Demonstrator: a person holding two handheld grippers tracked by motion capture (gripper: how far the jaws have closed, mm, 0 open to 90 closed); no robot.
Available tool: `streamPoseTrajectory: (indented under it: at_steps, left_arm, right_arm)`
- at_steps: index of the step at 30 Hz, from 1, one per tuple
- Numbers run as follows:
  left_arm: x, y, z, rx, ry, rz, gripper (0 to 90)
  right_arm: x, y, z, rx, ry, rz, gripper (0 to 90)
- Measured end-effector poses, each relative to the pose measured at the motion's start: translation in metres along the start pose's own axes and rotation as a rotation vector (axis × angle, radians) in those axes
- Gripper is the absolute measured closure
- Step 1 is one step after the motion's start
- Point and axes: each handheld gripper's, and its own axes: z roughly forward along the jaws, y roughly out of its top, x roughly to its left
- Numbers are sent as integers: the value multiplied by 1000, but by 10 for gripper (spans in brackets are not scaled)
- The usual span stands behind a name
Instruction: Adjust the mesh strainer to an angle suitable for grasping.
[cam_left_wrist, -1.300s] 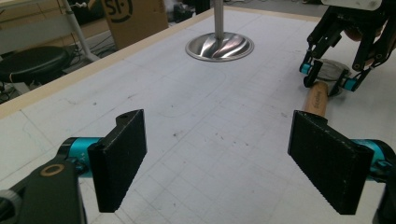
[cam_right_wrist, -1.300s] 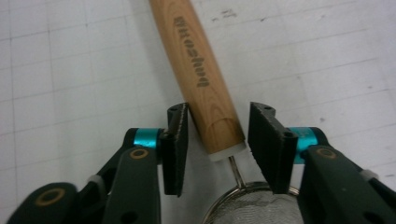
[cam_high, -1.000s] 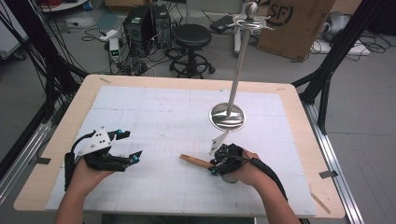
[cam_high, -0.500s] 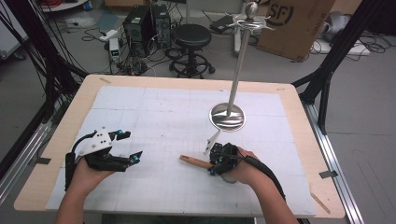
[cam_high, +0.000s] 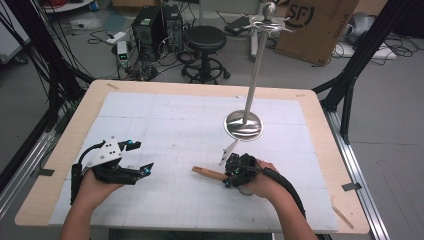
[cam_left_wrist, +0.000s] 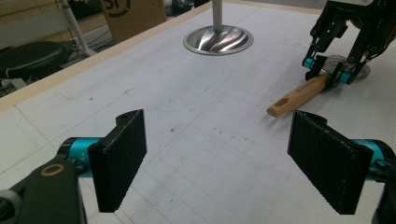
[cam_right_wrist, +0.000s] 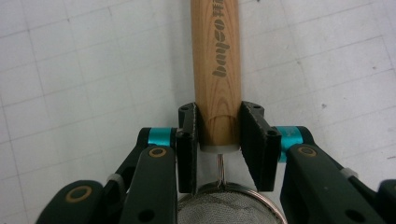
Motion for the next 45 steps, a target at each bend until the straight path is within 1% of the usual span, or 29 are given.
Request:
streamPoseTrajectory:
  at_steps: [1, 2, 4, 6, 9, 10, 16, 17, 19, 20, 22, 25, 31, 32, 33, 34, 35, 38, 41, 43, 45]
  left_arm:
    - [0, 0, 0, -1, -1, -4, 203]
    - [0, 0, 0, -1, 1, -4, 203]
    - [1, -1, -1, -4, 3, -8, 202]
    - [1, 0, -1, -6, 3, -10, 202]
    - [0, 0, -1, -13, -2, -9, 203]
    - [0, 0, -1, -15, -2, -12, 202]
    - [-1, 2, -1, -24, -11, -11, 202]
    - [-1, 2, -1, -26, -14, -12, 202]
    - [-2, 2, -1, -28, -13, -15, 202]
    - [-2, 2, -1, -28, -14, -15, 202]
    - [-2, 2, -1, -26, -12, -13, 203]
    - [-2, 2, -1, -26, -13, -10, 202]
    - [-2, 3, -1, -32, -18, -14, 202]
    - [-2, 3, -1, -34, -20, -15, 202]
    - [-3, 3, -1, -37, -22, -18, 202]
    - [-2, 3, -1, -36, -25, -13, 202]
    - [-3, 4, -1, -41, -28, -19, 202]
    - [-4, 4, 0, -48, -35, -19, 202]
    - [-5, 5, 1, -50, -41, -14, 202]
    - [-5, 5, 2, -51, -46, -17, 202]
    - [-6, 6, 2, -51, -48, -15, 202]
  right_arm:
    - [1, -2, -1, -16, 2, 9, 681]
    - [1, -3, -2, -36, 6, 4, 681]
    - [2, -4, -7, -74, -2, 10, 682]
    - [3, -6, -13, -132, -15, 7, 682]
    - [4, -9, -24, -228, -30, 23, 682]
    - [4, -10, -28, -269, -37, 19, 681]
    - [5, -17, -47, -462, -59, 20, 682]
    - [6, -18, -50, -485, -59, 27, 681]
    - [6, -20, -54, -535, -63, 23, 681]
    - [7, -21, -56, -558, -59, 32, 681]
    - [7, -24, -59, -608, -63, 28, 681]
    - [8, -28, -61, -677, -48, 36, 681]
    - [10, -37, -63, -784, -35, 31, 681]
    - [11, -39, -63, -803, -31, 36, 681]
    - [11, -41, -63, -817, -26, 41, 681]
    - [11, -43, -63, -827, -22, 38, 681]
    - [11, -44, -63, -836, -26, 34, 681]
    - [14, -48, -62, -856, -22, 30, 681]
    - [16, -51, -59, -889, -32, 19, 681]
    - [16, -51, -59, -876, -36, 14, 681]
    - [15, -53, -59, -880, -35, 18, 681]
